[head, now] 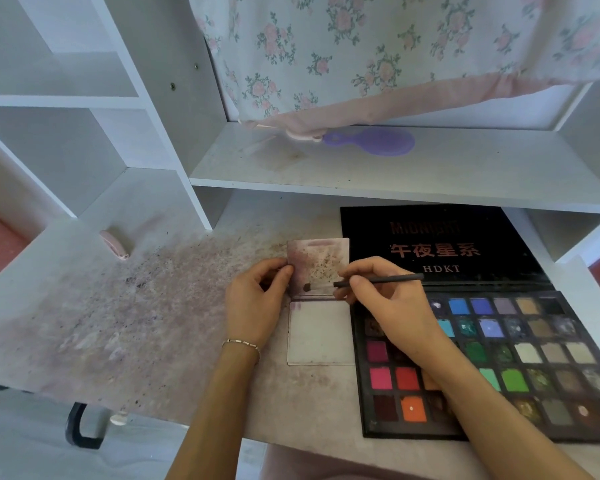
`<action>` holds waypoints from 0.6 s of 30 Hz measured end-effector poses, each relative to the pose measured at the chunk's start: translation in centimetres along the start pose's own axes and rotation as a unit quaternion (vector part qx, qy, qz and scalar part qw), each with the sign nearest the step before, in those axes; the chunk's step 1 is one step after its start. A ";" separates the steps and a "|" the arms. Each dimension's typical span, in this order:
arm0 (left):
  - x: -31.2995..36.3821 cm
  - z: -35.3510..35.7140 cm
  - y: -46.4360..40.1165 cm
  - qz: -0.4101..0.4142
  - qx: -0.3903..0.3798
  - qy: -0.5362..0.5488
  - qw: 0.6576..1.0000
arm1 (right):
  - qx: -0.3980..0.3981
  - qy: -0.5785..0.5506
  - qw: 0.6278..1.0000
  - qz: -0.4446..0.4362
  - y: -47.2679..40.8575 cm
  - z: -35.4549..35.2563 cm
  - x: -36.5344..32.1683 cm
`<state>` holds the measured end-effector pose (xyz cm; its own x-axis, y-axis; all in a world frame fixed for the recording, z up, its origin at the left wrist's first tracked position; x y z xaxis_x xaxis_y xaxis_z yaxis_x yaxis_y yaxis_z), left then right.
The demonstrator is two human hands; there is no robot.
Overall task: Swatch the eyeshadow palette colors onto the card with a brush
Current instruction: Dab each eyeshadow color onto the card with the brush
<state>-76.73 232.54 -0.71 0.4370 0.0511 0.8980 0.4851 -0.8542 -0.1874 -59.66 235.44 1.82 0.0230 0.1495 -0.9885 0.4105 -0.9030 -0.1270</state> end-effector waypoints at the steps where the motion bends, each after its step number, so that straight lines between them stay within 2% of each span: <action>1: 0.0 0.0 0.0 -0.001 0.000 0.002 1.000 | 0.005 -0.003 1.000 -0.009 0.1 -0.2 -0.2; 6: 0.0 0.0 0.1 -0.005 0.001 0.012 1.000 | 0.058 0.007 0.998 -0.036 1.0 -2.6 -1.2; 13: 0.0 0.1 0.0 -0.004 0.003 0.017 1.000 | 0.175 0.072 0.982 -0.009 3.3 -6.8 -0.2; 18: -0.2 0.1 0.0 0.000 0.005 0.013 1.000 | 0.173 0.136 0.976 -0.003 4.0 -7.5 0.7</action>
<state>-76.72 232.58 -0.93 0.4174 0.0372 0.9080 0.4921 -0.8492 -0.1914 -51.20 234.98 1.29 0.2822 0.2135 -0.9353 0.0808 -0.9767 -0.1986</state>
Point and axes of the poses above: each hand's wrist, its own y-axis away from the middle knuckle, its own z-axis out of the palm, x = y × z, the point moved 1 cm from there along -y, towards the middle knuckle
